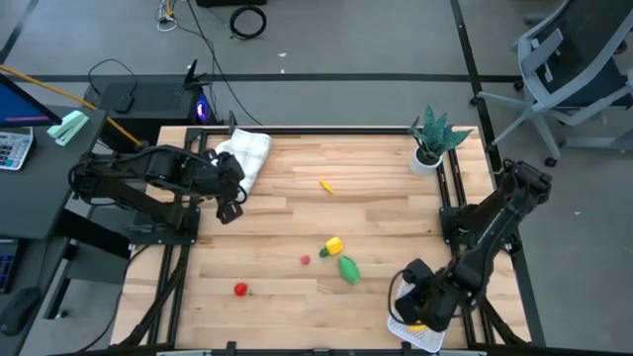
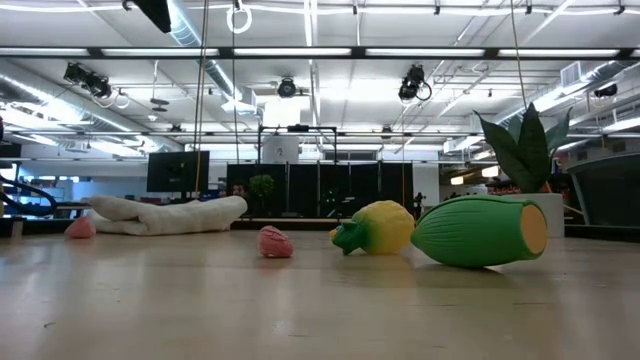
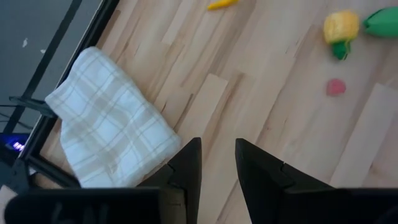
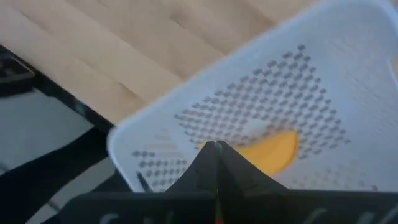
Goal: Pick and placing Produce into tupperware
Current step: Put the top red strawberry into the white basket
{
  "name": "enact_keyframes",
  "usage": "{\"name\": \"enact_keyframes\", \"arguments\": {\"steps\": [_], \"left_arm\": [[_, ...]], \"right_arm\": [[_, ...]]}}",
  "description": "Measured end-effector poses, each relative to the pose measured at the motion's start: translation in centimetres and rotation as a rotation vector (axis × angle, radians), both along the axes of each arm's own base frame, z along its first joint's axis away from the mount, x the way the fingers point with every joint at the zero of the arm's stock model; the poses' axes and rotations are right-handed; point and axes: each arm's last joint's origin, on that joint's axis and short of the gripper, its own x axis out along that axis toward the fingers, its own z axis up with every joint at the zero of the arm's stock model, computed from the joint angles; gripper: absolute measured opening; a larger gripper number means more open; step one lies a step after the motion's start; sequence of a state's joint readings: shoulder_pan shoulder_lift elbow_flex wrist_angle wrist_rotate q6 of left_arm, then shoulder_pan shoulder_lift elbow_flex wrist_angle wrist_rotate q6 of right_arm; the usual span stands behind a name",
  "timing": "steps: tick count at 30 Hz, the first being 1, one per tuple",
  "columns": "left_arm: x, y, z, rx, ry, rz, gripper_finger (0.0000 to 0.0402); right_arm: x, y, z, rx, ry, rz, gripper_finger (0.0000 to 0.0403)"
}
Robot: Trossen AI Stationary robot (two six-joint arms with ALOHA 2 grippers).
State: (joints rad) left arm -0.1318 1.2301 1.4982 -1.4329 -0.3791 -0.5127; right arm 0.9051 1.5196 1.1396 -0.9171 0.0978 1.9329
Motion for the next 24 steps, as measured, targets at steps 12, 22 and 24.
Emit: {"name": "enact_keyframes", "arguments": {"steps": [12,22,24], "left_arm": [[0.8,0.0,0.4,0.014,-0.090,0.003,0.0106],[0.8,0.0,0.4,0.010,-0.093,0.010,0.0113],[0.8,0.0,0.4,0.010,-0.093,0.010,0.0113]], "right_arm": [[0.2,1.0,-2.5,-0.188,-0.050,-0.030,0.0000],[0.3,0.5,-5.3,-0.246,0.003,-0.047,0.0000],[0.4,0.4,-5.6,-0.252,0.008,-0.067,0.0000]]}}
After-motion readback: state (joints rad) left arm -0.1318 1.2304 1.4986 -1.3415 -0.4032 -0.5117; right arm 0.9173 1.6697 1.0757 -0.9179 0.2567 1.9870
